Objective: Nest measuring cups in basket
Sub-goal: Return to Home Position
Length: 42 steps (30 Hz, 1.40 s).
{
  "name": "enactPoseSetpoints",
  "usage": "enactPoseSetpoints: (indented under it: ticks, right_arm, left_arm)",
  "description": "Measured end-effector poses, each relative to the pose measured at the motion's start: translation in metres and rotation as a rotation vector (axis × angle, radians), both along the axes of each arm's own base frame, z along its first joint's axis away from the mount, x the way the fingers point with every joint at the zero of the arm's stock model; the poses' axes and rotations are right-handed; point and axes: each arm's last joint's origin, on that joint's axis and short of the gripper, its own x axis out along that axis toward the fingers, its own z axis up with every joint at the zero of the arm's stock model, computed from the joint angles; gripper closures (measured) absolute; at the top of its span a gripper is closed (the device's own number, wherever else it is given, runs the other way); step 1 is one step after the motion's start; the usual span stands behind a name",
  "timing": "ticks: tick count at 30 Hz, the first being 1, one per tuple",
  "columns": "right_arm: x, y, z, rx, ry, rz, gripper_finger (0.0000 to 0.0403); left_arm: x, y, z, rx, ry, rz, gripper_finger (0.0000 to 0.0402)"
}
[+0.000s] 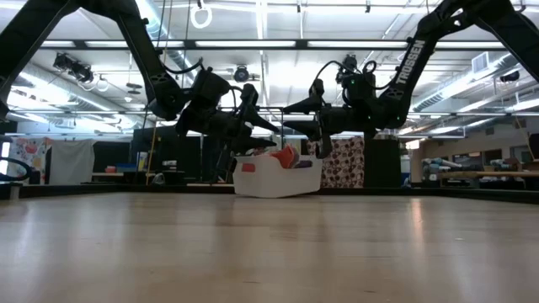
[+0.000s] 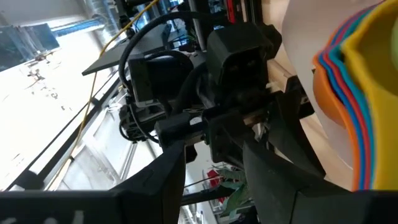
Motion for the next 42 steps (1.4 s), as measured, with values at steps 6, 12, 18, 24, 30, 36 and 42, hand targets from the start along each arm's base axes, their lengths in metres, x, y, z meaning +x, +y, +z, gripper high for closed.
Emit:
enactPoseSetpoints:
  ticks: [6,12,18,24,30,36,42]
  right_arm:
    - [0.003,0.003,0.0,0.0,0.001,0.01,0.0238]
    - [0.001,0.002,0.003,-0.082,-0.039,0.003,0.0238]
    - [-0.009,-0.003,0.024,-0.281,-0.223,-0.037,0.0238]
    - [-0.024,-0.003,0.055,-0.362,-0.389,-0.141,0.0238]
    - [-0.045,0.011,0.108,-0.557,-0.498,-0.136,0.0238]
    - [-0.082,0.041,0.174,-0.821,-0.648,-0.155,0.0238]
    - [-0.127,0.085,0.231,-1.096,-0.811,-0.213,0.0238]
  left_arm:
    - [-0.001,0.001,0.001,0.002,-0.004,-0.001,0.0278]
    - [-0.007,0.01,0.011,-0.03,-0.098,-0.096,0.0287]
    - [-0.012,0.007,0.057,0.141,-0.448,-0.164,0.0287]
    - [-0.031,0.004,0.104,0.311,-0.649,-0.138,0.0287]
    - [-0.058,-0.02,0.168,0.522,-0.807,-0.159,0.0287]
    - [-0.102,-0.059,0.233,0.703,-0.976,-0.194,0.0287]
    - [-0.158,-0.108,0.281,0.906,-1.122,-0.26,0.0287]
